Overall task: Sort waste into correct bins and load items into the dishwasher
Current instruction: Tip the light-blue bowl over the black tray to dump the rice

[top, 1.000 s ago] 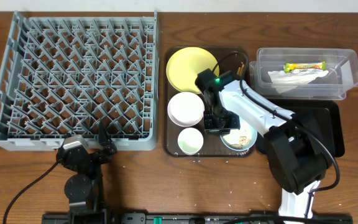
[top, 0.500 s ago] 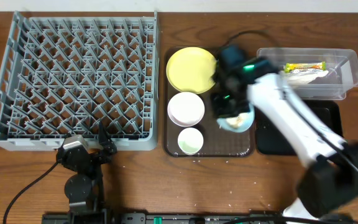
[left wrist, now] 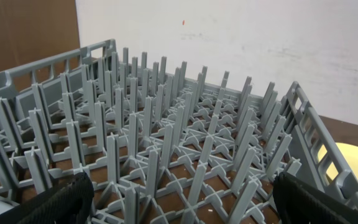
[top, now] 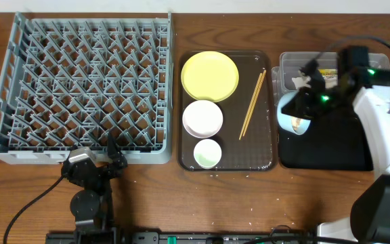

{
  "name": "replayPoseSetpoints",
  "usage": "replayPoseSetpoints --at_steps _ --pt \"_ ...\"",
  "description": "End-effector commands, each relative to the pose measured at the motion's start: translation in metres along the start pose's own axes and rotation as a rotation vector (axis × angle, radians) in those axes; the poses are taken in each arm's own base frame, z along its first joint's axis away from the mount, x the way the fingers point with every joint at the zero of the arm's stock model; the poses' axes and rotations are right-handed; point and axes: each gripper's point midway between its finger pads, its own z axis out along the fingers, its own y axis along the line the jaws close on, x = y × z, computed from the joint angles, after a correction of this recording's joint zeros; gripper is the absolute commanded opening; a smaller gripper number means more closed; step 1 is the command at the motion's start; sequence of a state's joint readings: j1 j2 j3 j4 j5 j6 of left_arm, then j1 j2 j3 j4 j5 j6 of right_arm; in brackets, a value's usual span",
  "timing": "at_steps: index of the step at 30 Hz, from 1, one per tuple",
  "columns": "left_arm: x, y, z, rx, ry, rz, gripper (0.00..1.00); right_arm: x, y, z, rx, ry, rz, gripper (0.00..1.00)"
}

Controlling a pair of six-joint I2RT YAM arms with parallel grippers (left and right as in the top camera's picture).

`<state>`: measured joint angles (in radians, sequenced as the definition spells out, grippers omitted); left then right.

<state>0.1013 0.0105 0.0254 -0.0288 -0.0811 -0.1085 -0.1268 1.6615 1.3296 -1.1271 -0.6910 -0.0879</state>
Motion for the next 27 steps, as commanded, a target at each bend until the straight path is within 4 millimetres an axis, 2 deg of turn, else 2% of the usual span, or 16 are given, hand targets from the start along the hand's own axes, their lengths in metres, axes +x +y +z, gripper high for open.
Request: replayPoseSetpoints --at_steps 1,10,19,23,27 --pt "0.017 0.005 0.001 -0.020 0.049 -0.002 0.93 0.002 0.006 -0.010 -0.206 -0.066 -0.030 0.01" --pt "0.018 0.005 0.001 -0.020 0.050 -0.001 0.93 0.012 -0.023 -0.030 -0.488 -0.272 0.084 0.01" --pt "0.018 0.005 0.001 -0.020 0.050 -0.001 0.93 0.024 -0.052 -0.053 -0.621 -0.445 0.230 0.01" --pt "0.018 0.005 0.001 -0.020 0.050 -0.001 0.93 0.025 -0.055 -0.058 -0.645 -0.469 0.259 0.01" --pt "0.018 0.005 0.001 -0.020 0.050 -0.001 0.93 0.020 -0.049 -0.068 -0.706 -0.511 0.248 0.01"
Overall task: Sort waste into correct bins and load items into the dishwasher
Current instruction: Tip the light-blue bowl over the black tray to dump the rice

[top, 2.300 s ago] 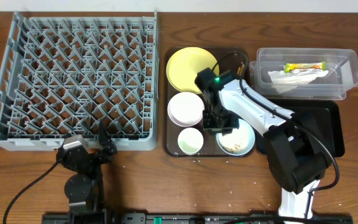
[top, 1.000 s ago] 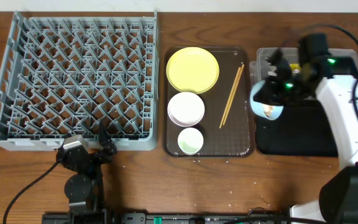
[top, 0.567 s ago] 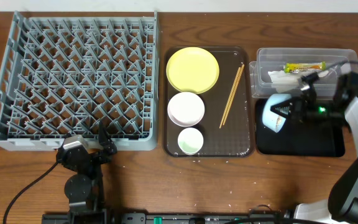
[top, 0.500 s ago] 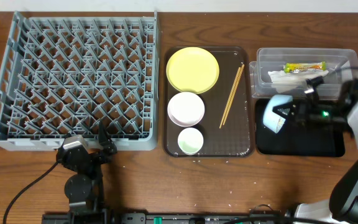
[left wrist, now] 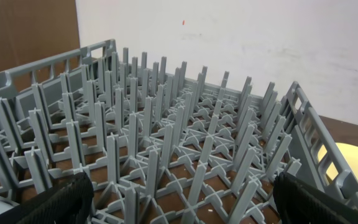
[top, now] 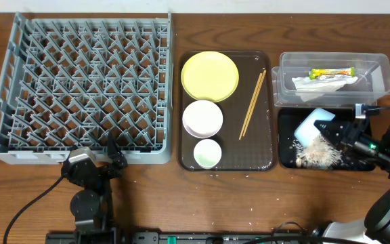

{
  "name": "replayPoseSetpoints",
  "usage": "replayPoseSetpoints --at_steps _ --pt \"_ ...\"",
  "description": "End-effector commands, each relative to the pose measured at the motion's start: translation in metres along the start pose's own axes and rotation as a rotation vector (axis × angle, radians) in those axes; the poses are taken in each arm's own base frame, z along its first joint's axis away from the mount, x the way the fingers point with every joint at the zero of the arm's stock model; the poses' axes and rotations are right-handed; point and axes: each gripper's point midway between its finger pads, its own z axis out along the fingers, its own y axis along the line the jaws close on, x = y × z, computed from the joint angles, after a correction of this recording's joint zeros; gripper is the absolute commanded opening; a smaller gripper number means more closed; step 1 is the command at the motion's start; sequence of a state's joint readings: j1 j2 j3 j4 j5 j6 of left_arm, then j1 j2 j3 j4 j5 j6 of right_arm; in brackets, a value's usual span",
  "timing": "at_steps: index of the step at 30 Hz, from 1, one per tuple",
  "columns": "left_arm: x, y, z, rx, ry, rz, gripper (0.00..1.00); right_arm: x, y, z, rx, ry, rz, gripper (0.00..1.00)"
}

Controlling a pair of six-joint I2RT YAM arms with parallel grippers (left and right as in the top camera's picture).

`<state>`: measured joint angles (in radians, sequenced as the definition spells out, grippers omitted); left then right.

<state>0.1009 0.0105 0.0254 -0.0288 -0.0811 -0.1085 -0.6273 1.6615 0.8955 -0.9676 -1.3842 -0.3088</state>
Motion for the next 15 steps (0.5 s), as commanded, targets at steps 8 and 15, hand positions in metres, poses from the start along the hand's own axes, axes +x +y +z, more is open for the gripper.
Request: replayPoseSetpoints --at_steps 8,15 --pt "0.018 0.005 0.001 -0.020 0.050 -0.001 0.93 -0.025 0.023 -0.017 -0.160 -0.109 0.006 0.01" --pt "0.018 0.005 0.001 -0.020 0.050 -0.001 0.93 -0.032 0.021 -0.024 -0.168 -0.116 0.199 0.01"
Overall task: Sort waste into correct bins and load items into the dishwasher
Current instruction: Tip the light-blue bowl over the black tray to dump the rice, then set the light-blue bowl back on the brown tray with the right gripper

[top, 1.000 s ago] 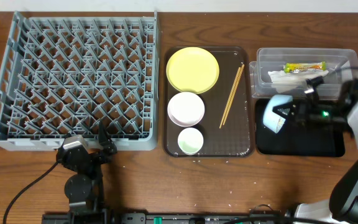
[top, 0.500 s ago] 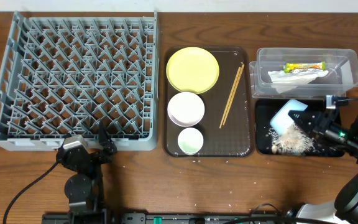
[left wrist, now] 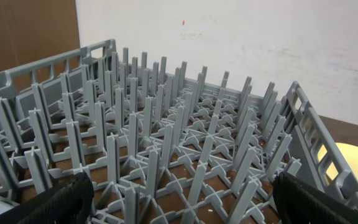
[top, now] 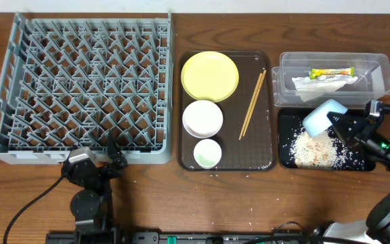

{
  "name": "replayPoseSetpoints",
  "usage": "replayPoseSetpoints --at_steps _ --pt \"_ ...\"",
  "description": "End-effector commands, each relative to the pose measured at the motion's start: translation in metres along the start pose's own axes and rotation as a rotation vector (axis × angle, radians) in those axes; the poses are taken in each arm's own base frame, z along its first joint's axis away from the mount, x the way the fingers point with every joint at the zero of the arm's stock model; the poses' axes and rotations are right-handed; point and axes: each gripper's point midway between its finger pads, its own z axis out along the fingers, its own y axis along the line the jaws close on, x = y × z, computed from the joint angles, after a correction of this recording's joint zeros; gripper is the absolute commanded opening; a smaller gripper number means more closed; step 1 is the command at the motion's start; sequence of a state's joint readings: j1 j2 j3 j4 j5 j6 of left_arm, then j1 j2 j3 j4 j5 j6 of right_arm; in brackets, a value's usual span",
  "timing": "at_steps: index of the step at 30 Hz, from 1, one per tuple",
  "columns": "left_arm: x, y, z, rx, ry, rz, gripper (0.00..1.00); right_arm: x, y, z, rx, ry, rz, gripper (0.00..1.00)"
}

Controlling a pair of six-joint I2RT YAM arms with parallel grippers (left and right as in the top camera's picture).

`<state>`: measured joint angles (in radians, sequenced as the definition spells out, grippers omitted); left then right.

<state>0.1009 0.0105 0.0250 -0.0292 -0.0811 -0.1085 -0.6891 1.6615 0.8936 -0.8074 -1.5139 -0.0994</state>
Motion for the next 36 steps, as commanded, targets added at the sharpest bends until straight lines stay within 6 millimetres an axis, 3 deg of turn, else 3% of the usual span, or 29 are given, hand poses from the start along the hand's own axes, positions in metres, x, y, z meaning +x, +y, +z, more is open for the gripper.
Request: replayPoseSetpoints --at_steps 1,26,31,36 --pt "0.017 0.005 0.001 -0.020 0.049 -0.002 0.93 -0.005 0.008 -0.005 -0.046 -0.019 0.167 0.01" --pt "0.017 0.005 0.001 -0.020 0.049 -0.002 0.93 -0.020 0.009 -0.010 -0.047 -0.035 0.224 0.01" --pt "0.017 0.005 0.001 -0.020 0.049 -0.002 0.93 -0.009 0.016 0.006 -0.045 0.023 0.176 0.01" --pt "0.017 0.005 0.001 -0.020 0.049 -0.002 0.93 0.014 0.034 0.039 0.054 0.122 0.050 0.01"
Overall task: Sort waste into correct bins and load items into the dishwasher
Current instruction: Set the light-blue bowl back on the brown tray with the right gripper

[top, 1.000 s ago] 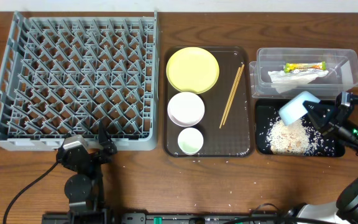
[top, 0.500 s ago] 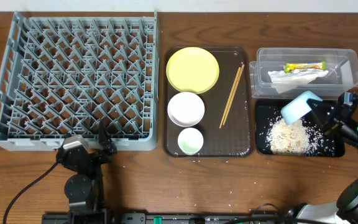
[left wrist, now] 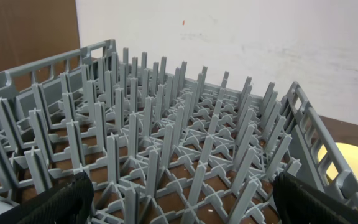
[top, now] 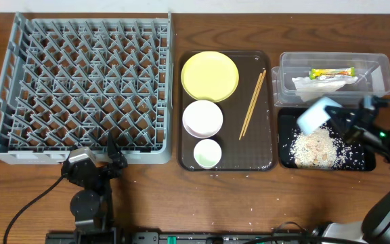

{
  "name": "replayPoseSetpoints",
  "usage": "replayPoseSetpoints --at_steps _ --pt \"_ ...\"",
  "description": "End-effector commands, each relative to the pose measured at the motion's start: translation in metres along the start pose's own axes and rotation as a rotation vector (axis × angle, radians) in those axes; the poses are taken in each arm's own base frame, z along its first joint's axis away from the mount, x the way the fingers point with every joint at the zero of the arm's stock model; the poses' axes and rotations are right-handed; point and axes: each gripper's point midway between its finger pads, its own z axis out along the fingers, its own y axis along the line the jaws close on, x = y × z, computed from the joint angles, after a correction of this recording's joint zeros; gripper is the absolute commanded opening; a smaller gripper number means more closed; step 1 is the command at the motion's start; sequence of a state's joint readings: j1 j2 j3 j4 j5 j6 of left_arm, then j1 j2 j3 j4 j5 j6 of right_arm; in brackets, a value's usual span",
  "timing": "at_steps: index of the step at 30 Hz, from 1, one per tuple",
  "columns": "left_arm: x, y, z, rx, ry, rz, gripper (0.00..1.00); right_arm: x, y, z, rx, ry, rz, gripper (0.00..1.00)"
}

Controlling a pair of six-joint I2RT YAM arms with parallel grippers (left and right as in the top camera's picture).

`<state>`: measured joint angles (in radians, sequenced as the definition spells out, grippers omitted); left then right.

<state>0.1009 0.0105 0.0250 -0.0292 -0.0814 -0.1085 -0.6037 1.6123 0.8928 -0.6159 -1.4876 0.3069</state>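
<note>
My right gripper [top: 339, 120] is shut on a pale blue bowl [top: 314, 116], held tilted over the back left part of the black bin [top: 364, 161]. A heap of whitish food scraps [top: 315, 148] lies in that bin. The brown tray [top: 266, 159] carries a yellow plate [top: 210, 75], a white bowl [top: 202, 117], a small cup [top: 207, 152] and a pair of chopsticks [top: 252, 103]. The grey dish rack [top: 80, 88] holds nothing. My left gripper [left wrist: 182, 202] stands open at the rack's near edge, nothing between its black fingers [left wrist: 64, 198].
A clear plastic bin [top: 384, 76] behind the black one holds wrappers [top: 325, 80]. The left arm's base sits in front of the rack. Crumbs dot the wooden table near the tray's front edge.
The blue bowl and my right gripper have shifted slightly left and toward the back over the black bin. The scrap heap looks unchanged. The left arm has not moved.
First my right gripper held the blue bowl high at the black bin's back left corner. Then the bowl was tipped low in the bin with scraps beside it. After that the scraps lay spread in the bin, and the emptied bowl now stays tilted above them.
</note>
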Motion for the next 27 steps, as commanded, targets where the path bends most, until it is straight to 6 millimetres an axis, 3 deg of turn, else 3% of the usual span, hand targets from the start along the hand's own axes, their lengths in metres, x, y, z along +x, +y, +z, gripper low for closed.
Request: replayPoseSetpoints --at_steps 1,4,8,12,16,20,27 --pt "0.017 0.005 0.001 -0.020 0.049 -0.002 0.93 0.020 0.026 0.025 0.069 0.065 -0.136 0.01" --pt "0.017 0.005 0.001 -0.020 0.049 -0.002 0.93 0.037 0.045 0.049 0.162 0.109 -0.259 0.01" --pt "0.017 0.005 0.001 -0.020 0.049 -0.002 0.93 0.065 0.050 0.082 0.358 0.162 -0.388 0.01" --pt "0.017 0.005 0.001 -0.020 0.049 -0.002 0.93 0.094 0.031 0.109 0.675 0.211 -0.544 0.01" --pt "0.017 0.005 0.001 -0.020 0.049 -0.002 0.93 0.111 0.019 0.120 0.925 0.211 -0.701 0.01" --pt "0.017 0.005 0.001 -0.020 0.049 -0.002 0.93 0.127 -0.004 0.123 1.070 0.267 -0.757 0.01" --pt "0.017 0.005 0.001 -0.020 0.049 -0.002 0.93 0.141 -0.056 0.126 1.222 0.419 -0.703 0.01"
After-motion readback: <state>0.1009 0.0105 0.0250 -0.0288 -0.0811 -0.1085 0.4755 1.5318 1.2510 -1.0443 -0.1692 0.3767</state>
